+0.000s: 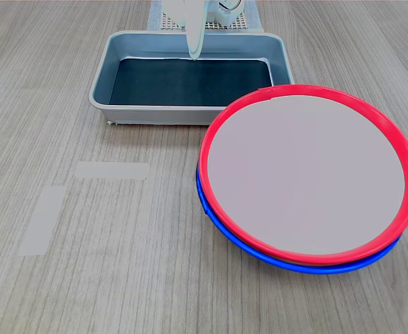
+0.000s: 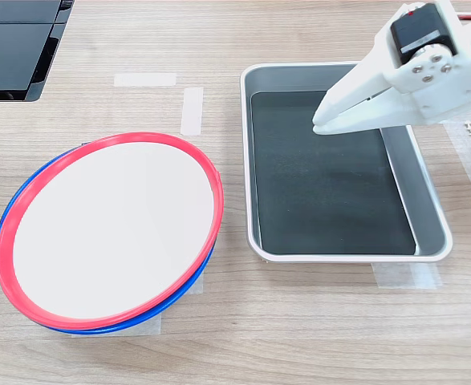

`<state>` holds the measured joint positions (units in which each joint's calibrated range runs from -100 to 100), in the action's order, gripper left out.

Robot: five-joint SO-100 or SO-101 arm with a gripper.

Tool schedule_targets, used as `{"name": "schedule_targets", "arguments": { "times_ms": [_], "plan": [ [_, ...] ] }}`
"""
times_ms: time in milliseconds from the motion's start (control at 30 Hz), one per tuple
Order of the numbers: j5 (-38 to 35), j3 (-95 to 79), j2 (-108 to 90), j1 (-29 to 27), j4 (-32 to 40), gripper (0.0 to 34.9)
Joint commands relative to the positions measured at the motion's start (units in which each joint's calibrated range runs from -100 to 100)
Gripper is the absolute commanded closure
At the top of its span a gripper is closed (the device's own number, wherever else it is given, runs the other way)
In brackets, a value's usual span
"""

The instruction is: Lift the stacked dish and set it down on the table.

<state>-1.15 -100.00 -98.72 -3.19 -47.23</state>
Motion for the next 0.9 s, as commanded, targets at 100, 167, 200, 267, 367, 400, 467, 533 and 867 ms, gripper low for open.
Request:
{"name": "schedule_targets", "arguments": {
  "times_ms": [100, 167, 200, 267, 367, 400, 467, 533, 867],
  "plan": [
    [0.0, 0.0, -0.3, -0.1, -0.2, 34.6],
    [-0.4, 0.0, -0.3, 0.4, -0.2, 34.6],
    [-1.0, 0.0, -0.3, 1.4, -0.2, 34.6],
    [-1.5, 0.0, -0.3, 2.3, -0.2, 34.6],
    [-1.2, 0.0, -0.3, 1.9, -0.2, 34.6],
    [-0.8, 0.0, 0.0, 2.1, 0.2, 34.6],
    [-1.9, 0.0, 1.5, 1.8, 2.8, 34.6],
    [-3.8, 1.2, 3.9, 1.7, 4.7, 34.6],
    [-7.6, 41.3, 48.9, 10.2, 3.7, 25.6]
  ]
}}
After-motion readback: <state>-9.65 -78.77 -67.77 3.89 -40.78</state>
